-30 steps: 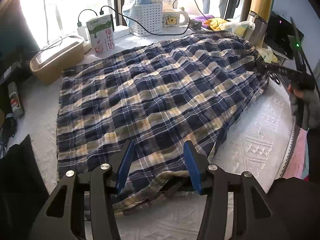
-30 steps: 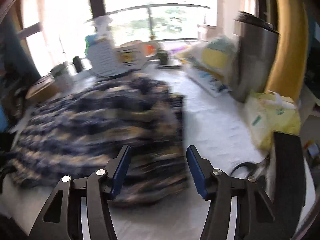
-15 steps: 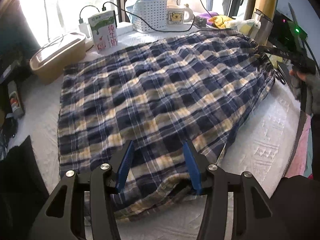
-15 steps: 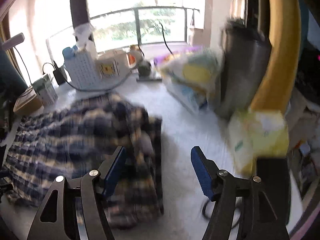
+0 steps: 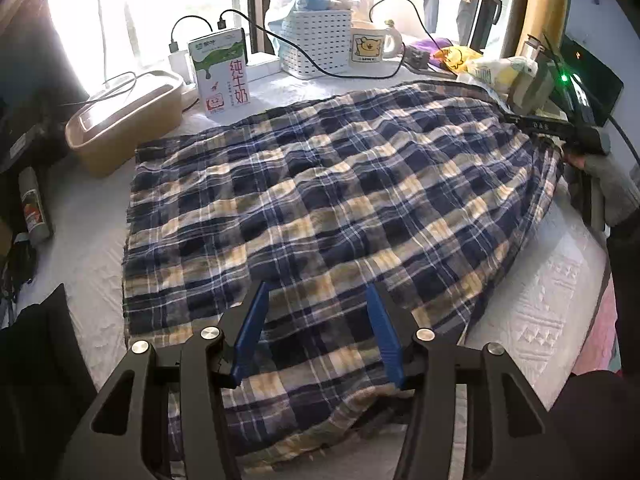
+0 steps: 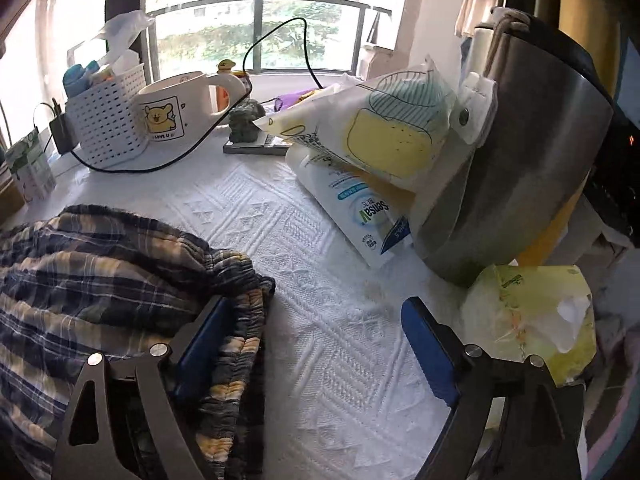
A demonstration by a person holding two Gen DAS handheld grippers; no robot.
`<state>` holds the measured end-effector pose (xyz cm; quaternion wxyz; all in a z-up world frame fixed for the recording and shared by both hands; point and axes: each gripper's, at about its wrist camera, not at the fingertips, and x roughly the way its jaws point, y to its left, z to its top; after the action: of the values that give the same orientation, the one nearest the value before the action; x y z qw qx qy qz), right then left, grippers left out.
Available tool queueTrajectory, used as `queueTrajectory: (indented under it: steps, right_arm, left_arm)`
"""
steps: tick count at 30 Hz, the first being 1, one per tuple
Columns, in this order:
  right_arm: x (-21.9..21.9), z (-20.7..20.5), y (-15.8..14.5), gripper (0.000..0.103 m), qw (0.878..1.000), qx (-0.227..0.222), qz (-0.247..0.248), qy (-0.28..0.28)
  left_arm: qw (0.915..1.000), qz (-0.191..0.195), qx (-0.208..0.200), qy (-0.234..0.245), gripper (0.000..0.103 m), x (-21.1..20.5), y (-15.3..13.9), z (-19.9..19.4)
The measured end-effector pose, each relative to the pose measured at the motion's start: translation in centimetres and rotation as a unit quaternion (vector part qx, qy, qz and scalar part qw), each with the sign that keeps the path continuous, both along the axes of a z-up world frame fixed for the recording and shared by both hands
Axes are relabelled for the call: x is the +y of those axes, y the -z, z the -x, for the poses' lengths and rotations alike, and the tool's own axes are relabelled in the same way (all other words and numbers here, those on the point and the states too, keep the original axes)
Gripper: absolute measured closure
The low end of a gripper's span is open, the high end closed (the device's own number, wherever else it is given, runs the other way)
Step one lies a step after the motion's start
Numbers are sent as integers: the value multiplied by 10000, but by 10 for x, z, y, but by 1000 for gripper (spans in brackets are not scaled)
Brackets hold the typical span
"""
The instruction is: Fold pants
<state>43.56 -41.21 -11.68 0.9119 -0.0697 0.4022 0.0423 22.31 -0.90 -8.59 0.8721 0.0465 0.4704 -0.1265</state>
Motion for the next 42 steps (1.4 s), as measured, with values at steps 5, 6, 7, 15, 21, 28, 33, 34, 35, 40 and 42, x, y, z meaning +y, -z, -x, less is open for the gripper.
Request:
queueTrajectory:
  steps: [5,6,7,15,21,28,33,34,35,40,42]
  right_arm:
    - [-6,21,-16,16,9995,-202,-206,104]
    - [-7,26,-20,16,9993,-220,-280,128]
    - [-9,32,-23,16,9989,-216,-395,138]
    - [-6,75,-30,15,9967,-139,-774,216]
    - [7,99,-19,15,9962,7,-847,217]
    - [12,112,-7,15,9880,337,-1492,197]
    - [17,117,1,15,9839,521,-1698,203]
    - [18,117,3,15,9836,538,-1712,199]
    - [17,117,3,15,9831,547,-1734,207]
    - [9,116,5,15,9800,589,-1887,209]
    - [8,117,6,15,9801,565,-1892,179]
  left_arm:
    - [9999,-44,-134,-45,52,5,-8,-5]
    - [9998,-38,-189,-86,52,8,-11,-6]
    - [9997,-33,-225,-115,52,11,-13,-8]
    - [9983,123,-414,-395,52,31,-21,-13]
    - [9972,181,-486,-544,52,41,-18,-3]
    - [9979,213,-220,-576,52,50,-1,14]
    - [9984,-24,-377,-424,52,33,3,26]
    - [9986,-83,-399,-327,52,28,4,28]
    - [9990,-112,-386,-185,52,20,6,31]
    - [9994,-103,-133,293,52,-5,19,45]
    - [9990,-202,-82,382,52,-12,24,54]
